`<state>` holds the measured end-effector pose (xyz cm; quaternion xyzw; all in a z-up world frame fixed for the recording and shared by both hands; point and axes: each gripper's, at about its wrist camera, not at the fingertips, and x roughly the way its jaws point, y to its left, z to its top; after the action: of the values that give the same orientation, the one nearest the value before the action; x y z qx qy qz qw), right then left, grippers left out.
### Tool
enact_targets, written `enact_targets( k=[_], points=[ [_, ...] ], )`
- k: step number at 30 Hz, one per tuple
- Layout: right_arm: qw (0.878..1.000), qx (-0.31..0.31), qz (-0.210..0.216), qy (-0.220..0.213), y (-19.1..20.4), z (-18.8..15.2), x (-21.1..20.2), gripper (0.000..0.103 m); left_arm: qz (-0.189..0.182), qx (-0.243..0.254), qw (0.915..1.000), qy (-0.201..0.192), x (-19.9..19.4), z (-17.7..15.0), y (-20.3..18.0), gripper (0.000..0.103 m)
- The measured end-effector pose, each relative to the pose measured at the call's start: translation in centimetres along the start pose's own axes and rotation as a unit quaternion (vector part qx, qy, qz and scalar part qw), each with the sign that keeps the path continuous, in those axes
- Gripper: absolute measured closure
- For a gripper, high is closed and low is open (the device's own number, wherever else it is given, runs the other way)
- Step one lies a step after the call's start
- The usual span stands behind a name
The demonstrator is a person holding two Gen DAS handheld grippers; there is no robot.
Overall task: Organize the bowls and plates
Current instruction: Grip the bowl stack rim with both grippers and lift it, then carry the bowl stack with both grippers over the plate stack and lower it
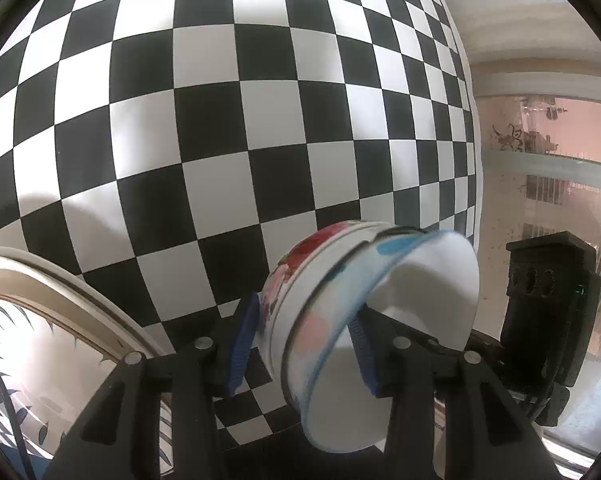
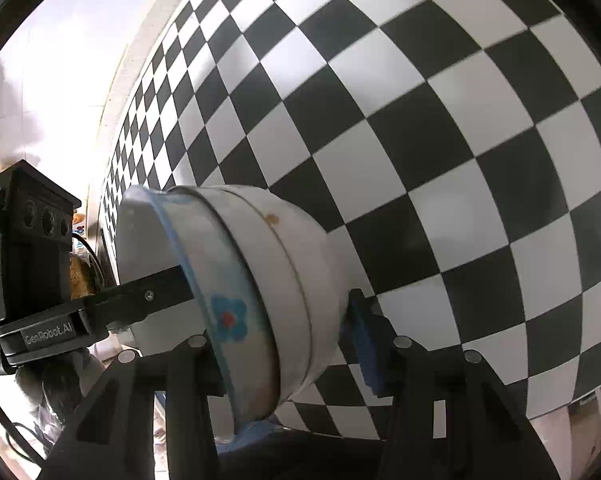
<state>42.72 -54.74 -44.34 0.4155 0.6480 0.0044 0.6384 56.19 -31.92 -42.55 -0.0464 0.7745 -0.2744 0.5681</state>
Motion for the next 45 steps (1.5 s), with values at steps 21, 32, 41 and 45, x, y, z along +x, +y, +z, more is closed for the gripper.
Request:
enact_targets(
  k=[21,32,41,45],
  points=[
    [0.998,-0.053,0.010,-0.013,5.0,-1.1,-3.0,0.055,-0.016,-0.010,0.9985,-0.051,-5.2,-2.7,0.6,0.062],
    [0.993,-0.120,0.022,0.000,12.4,-2.7,-2.0,0.056,-0.013,-0.045,0.9930,-0.108,-11.5,-6.2,5.1,0.062],
    [0.984,-0.172,0.025,0.036,17.3,-4.5,1.8,0.056,-0.007,-0.096,0.9864,-0.134,-13.1,-8.8,9.8,0.062],
    [0.981,-0.185,0.021,0.054,18.1,-5.1,3.7,0.056,-0.006,-0.116,0.9840,-0.135,-12.4,-9.3,11.4,0.062]
  ],
)
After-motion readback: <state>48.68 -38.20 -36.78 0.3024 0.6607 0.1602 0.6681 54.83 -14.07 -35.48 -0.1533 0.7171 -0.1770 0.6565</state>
